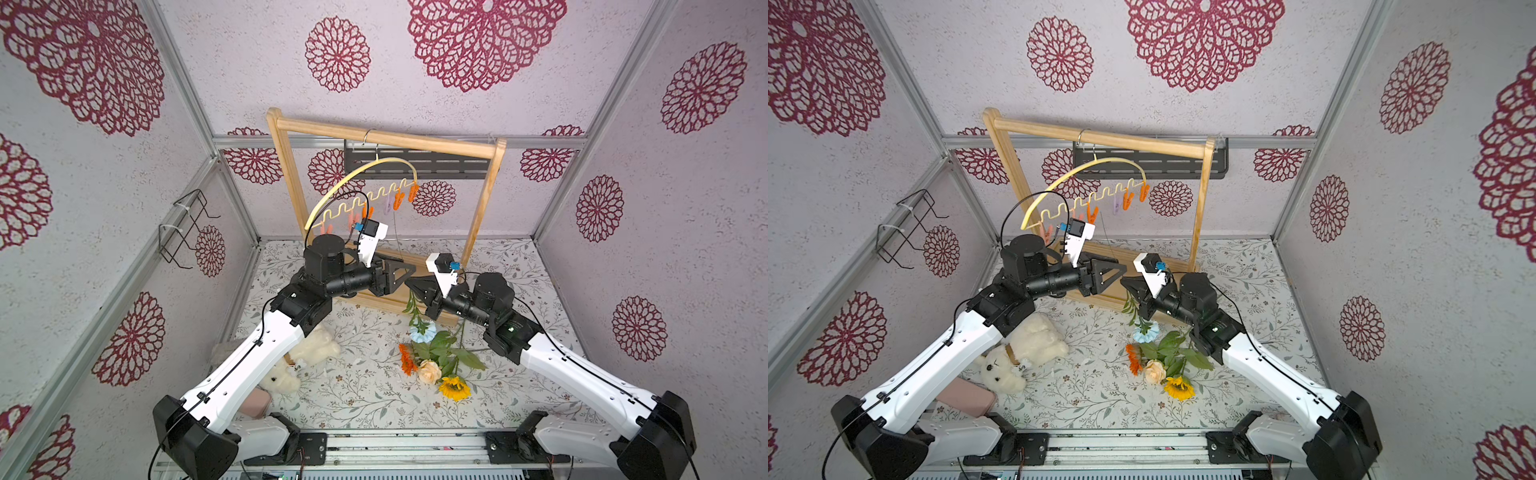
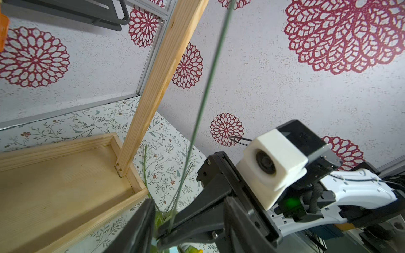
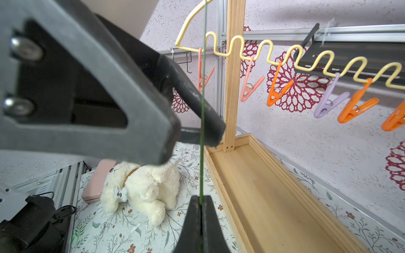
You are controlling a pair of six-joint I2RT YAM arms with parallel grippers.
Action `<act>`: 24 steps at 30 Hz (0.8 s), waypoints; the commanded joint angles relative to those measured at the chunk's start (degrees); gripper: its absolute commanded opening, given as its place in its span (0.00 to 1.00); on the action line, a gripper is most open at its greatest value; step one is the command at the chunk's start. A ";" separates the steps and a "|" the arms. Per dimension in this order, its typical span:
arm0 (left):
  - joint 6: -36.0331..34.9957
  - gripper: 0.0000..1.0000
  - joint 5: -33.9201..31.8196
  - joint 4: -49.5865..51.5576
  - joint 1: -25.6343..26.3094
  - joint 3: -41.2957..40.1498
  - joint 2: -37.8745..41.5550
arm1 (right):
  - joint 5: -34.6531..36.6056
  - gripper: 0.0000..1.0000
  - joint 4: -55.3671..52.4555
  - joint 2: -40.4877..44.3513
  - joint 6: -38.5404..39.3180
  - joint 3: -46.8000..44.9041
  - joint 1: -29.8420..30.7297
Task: Dry the flowers on a clothes hanger
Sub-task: Pick up the flower at the center of the board.
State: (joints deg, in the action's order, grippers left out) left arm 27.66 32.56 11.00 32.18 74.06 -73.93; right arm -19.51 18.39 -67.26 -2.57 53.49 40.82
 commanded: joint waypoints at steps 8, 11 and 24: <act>-1.17 0.45 0.56 -2.24 -0.55 -2.39 -0.23 | 0.02 0.00 3.36 0.65 -2.04 1.70 0.23; -0.99 0.40 1.20 -2.81 -0.54 -2.26 -0.42 | -0.17 0.00 3.45 0.70 -2.31 1.85 0.23; -1.59 0.21 2.28 -3.25 -0.48 -2.26 -1.54 | -0.58 0.00 3.75 0.83 -3.14 1.62 0.23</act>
State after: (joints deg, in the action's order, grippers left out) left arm 26.55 33.41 9.67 32.14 72.01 -74.78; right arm -19.68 19.49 -67.26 -4.56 53.49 40.82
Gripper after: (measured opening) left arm 0.243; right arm 0.044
